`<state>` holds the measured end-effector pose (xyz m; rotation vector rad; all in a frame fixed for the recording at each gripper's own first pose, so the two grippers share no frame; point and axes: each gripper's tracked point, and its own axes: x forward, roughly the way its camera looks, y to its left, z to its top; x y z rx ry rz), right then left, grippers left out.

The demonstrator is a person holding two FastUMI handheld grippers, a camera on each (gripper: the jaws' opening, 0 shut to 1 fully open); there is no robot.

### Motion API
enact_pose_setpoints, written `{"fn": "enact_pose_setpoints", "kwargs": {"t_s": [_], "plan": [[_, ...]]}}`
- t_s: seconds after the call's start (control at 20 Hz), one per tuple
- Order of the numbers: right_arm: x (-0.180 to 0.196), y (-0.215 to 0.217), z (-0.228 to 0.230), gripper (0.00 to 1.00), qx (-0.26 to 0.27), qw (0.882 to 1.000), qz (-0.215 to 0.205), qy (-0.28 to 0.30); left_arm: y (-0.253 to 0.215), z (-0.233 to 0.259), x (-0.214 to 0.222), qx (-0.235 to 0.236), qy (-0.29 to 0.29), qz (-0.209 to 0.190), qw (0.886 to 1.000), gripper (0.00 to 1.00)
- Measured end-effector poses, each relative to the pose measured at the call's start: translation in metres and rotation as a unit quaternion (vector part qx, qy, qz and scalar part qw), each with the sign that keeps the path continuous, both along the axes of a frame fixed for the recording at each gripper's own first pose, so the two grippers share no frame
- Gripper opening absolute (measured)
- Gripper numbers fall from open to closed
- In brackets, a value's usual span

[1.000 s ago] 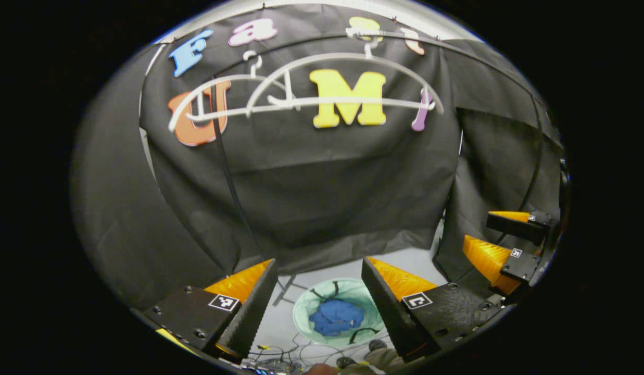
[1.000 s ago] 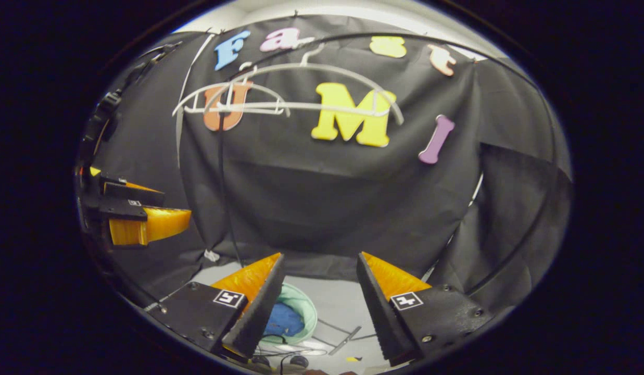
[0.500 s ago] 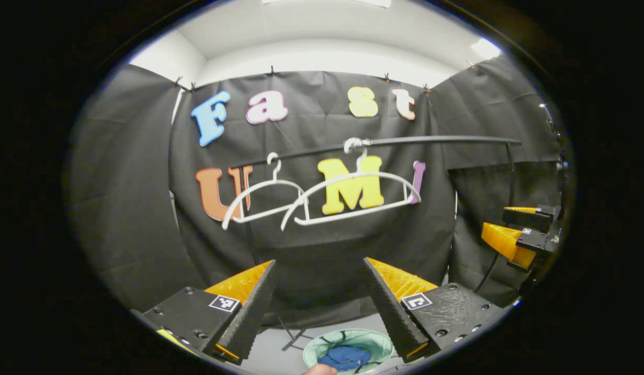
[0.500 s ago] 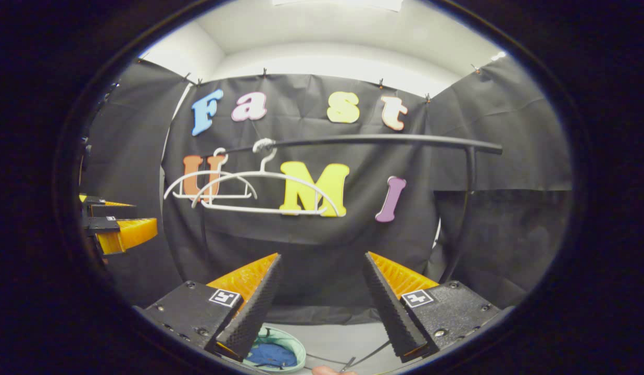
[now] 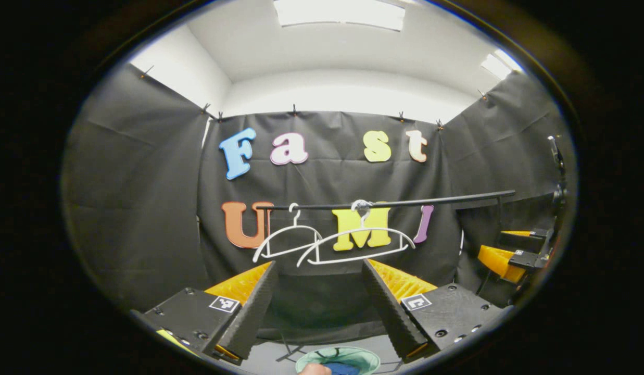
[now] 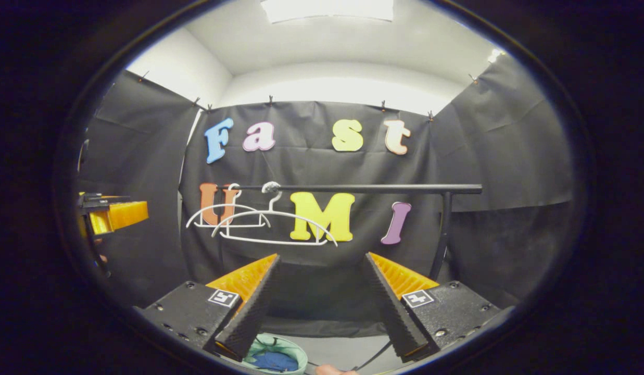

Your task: Grasp the clothes on the hanger with both hands and then place them into the laundry hamper below.

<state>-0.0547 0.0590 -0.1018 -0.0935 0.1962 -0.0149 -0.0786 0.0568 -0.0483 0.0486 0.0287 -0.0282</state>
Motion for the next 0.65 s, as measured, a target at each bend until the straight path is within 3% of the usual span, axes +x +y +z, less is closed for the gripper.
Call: {"fn": "enact_pose_setpoints", "kwargs": {"t_s": [0.65], "plan": [[-0.009,-0.014,0.057,1.00,-0.002,0.997,0.022,-0.074,0.008,0.031,-0.026,0.022,-0.057,0.020,0.998,0.98]]}}
